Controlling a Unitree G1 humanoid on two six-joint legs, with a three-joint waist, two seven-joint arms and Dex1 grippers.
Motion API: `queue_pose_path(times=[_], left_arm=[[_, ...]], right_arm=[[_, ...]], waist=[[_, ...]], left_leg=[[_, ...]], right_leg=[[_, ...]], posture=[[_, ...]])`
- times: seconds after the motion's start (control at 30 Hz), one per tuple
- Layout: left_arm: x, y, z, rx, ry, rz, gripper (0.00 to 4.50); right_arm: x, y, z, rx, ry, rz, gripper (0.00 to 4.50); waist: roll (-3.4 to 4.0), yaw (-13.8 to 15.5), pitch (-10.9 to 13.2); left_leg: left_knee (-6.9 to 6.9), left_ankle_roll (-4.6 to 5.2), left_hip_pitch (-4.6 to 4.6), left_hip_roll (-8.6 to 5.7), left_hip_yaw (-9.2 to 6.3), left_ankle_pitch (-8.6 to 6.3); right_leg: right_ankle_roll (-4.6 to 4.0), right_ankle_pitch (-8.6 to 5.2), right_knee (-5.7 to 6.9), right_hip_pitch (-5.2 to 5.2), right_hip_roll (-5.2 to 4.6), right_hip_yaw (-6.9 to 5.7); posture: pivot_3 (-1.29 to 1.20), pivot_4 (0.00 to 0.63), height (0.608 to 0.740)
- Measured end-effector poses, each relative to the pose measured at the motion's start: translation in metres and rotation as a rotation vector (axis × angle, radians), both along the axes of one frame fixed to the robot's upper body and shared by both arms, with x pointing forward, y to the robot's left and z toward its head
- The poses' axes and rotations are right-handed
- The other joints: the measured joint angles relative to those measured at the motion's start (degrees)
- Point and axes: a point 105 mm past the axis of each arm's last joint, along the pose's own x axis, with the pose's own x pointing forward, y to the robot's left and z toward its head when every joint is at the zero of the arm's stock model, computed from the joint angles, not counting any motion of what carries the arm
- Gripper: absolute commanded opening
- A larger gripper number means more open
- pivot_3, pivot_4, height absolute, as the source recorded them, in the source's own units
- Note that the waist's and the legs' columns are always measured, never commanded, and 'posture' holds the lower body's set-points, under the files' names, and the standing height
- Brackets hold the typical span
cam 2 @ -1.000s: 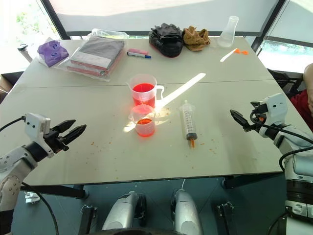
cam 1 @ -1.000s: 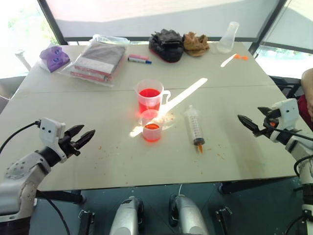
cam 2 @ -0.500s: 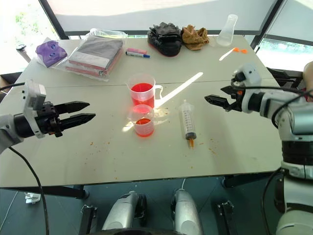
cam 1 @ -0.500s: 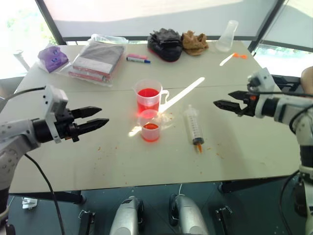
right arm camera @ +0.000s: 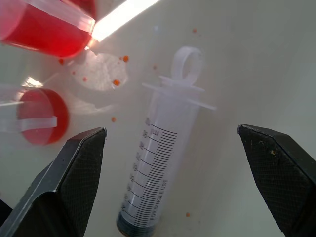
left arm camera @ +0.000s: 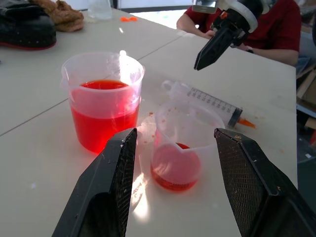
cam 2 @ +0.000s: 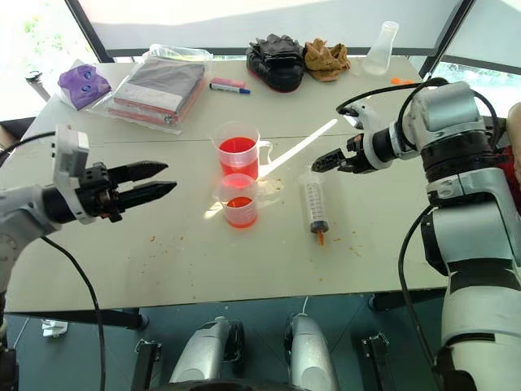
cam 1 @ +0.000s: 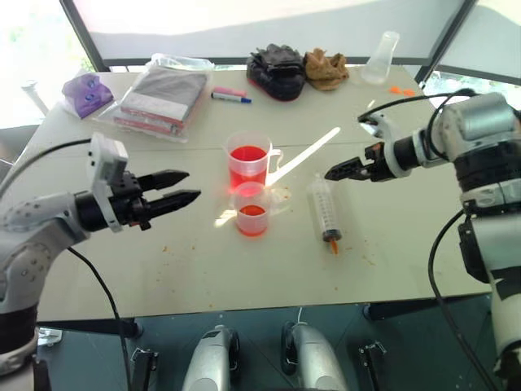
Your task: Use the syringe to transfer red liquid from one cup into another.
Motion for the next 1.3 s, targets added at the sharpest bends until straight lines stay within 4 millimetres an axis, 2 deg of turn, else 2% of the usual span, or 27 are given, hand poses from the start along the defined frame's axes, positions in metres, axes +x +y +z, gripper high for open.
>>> queue_pose_path(times=[0.1, 0.37, 0.5, 0.6, 0.67, 0.73, 0.77, 1.03, 1.1, 1.17, 1.2, 1.3], left_arm=[[-0.006, 0.002, -0.003, -0.014, 0.005, 0.023, 2.61], [-0.012, 0.006, -0.008, -0.049, 0.000, 0.089, 2.61], [-0.011, 0.007, -0.008, -0.057, -0.010, 0.108, 2.61], [-0.010, 0.008, -0.009, -0.070, -0.014, 0.127, 2.61], [-0.010, 0.009, -0.010, -0.069, -0.017, 0.139, 2.61], [-0.011, 0.010, -0.013, -0.068, -0.008, 0.150, 2.61], [-0.011, 0.010, -0.013, -0.069, -0.007, 0.152, 2.61], [-0.007, 0.010, -0.007, -0.069, -0.035, 0.159, 2.61], [-0.001, 0.015, -0.002, -0.076, -0.048, 0.173, 2.61], [0.009, 0.024, 0.009, -0.086, -0.083, 0.212, 2.61], [0.015, 0.030, 0.016, -0.091, -0.105, 0.239, 2.61], [0.032, 0.052, 0.038, -0.108, -0.172, 0.314, 2.61]], right_arm=[[0.002, 0.004, -0.011, -0.025, 0.037, 0.033, 4.45], [0.007, 0.038, -0.039, -0.063, 0.114, 0.124, 4.45], [0.011, 0.043, -0.041, -0.102, 0.102, 0.144, 4.45], [0.014, 0.044, -0.046, -0.127, 0.084, 0.145, 3.63], [0.016, 0.041, -0.049, -0.148, 0.074, 0.128, 2.56], [0.015, 0.044, -0.051, -0.111, 0.085, 0.120, 1.69], [0.015, 0.045, -0.051, -0.107, 0.087, 0.121, 1.51], [0.013, 0.044, -0.055, -0.113, 0.099, 0.115, 1.49], [0.017, 0.043, -0.052, -0.065, 0.062, 0.101, 1.49], [0.026, 0.040, -0.038, 0.005, -0.020, 0.073, 1.49], [0.031, 0.037, -0.024, 0.042, -0.074, 0.058, 1.49], [0.047, 0.033, 0.042, 0.078, -0.342, 0.076, 1.49]], waist=[[0.00, 0.0, 0.0], [0.01, 0.0, 0.0], [-0.08, 0.0, -0.1], [-0.19, -0.2, -0.2], [-0.19, -0.3, -0.2], [-0.19, -0.3, -0.2], [-0.20, -0.3, -0.2], [-0.46, -0.1, -0.4], [-0.41, -0.1, -0.3], [-0.28, 0.0, -0.2], [-0.21, 0.0, -0.2], [-0.12, -0.2, -0.1]], left_leg=[[0.01, -0.01, 0.00, 0.01, -0.02, 0.01], [0.06, -0.08, 0.03, 0.02, -0.04, 0.04], [0.08, -0.08, 0.10, 0.02, -0.06, 0.04], [0.08, -0.09, 0.36, 0.03, -0.08, 0.04], [0.08, -0.11, 0.44, 0.04, -0.08, 0.04], [0.07, -0.12, 0.55, 0.05, -0.08, 0.04], [0.07, -0.12, 0.56, 0.06, -0.08, 0.04], [0.05, -0.14, 0.85, 0.05, -0.11, 0.02], [0.04, -0.14, 0.83, 0.05, -0.10, 0.03], [0.05, -0.16, 0.69, 0.03, -0.06, 0.06], [0.06, -0.18, 0.54, 0.01, -0.05, 0.10], [0.00, -0.19, 0.33, 0.00, 0.01, 0.11]], right_leg=[[0.01, 0.00, 0.03, 0.00, 0.02, 0.00], [0.02, 0.01, 0.14, 0.01, 0.05, -0.01], [0.01, 0.01, 0.13, 0.11, 0.05, -0.01], [-0.01, 0.00, 0.12, 0.36, 0.06, -0.02], [-0.03, 0.00, 0.13, 0.42, 0.06, -0.01], [-0.03, 0.00, 0.14, 0.50, 0.06, -0.01], [-0.03, 0.00, 0.14, 0.54, 0.06, -0.01], [-0.24, -0.13, 0.11, 0.84, 0.04, -0.01], [-0.24, -0.12, 0.12, 0.80, 0.04, -0.01], [-0.24, -0.08, 0.17, 0.63, 0.03, 0.00], [-0.16, -0.02, 0.21, 0.44, 0.02, 0.02], [-0.02, 0.05, 0.25, 0.17, 0.10, 0.01]], posture=[[0.00, 0.150, 0.740], [0.00, 0.150, 0.740], [0.00, 0.150, 0.740], [0.00, 0.150, 0.740], [0.00, 0.150, 0.740], [0.00, 0.150, 0.740], [0.00, 0.150, 0.740], [0.00, 0.150, 0.740], [0.00, 0.150, 0.740], [0.00, 0.150, 0.740], [0.00, 0.150, 0.740], [0.00, 0.150, 0.740]])
